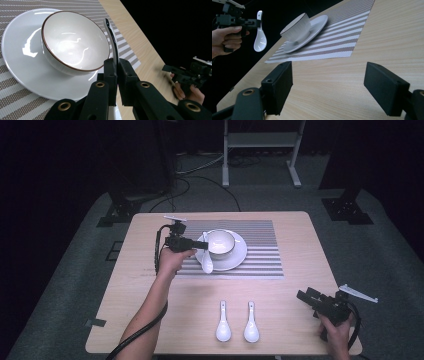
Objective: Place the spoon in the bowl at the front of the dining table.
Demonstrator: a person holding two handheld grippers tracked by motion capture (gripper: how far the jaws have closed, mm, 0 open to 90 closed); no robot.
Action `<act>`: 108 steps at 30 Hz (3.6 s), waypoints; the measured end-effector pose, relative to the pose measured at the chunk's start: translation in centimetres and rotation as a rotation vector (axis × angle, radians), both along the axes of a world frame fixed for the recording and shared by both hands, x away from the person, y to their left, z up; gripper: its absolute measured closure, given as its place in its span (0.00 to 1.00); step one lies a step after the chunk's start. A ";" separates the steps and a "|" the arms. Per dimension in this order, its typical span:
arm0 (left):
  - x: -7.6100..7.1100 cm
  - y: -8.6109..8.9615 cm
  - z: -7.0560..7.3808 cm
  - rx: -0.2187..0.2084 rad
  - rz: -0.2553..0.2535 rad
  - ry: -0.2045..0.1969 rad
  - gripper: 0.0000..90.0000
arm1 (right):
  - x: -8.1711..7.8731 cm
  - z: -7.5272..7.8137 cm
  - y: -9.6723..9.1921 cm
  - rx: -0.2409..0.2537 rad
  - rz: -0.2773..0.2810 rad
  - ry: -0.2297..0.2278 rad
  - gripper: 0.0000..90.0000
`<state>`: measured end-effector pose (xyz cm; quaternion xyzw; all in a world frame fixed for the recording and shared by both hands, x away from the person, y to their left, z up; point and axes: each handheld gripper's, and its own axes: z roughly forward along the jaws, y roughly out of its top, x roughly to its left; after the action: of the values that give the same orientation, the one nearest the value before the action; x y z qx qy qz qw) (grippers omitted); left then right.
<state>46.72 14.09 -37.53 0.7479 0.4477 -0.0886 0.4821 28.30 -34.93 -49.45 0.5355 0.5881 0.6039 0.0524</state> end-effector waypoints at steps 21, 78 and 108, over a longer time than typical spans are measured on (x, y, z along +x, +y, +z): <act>3.1 -1.0 1.8 -0.018 0.075 -0.013 0.95 | 0.0 0.0 0.0 0.001 -0.001 0.000 0.25; 6.1 -1.0 -3.8 -0.057 0.259 0.041 0.94 | 0.0 0.1 0.1 -0.002 0.017 -0.009 0.25; 5.2 1.8 -5.0 -0.061 0.286 0.065 0.83 | 0.1 0.1 0.1 -0.007 0.016 -0.009 0.25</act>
<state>51.95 15.84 -42.49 0.6583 0.5621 -0.0570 0.4975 28.37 -34.79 -49.36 0.5278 0.5941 0.6048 0.0520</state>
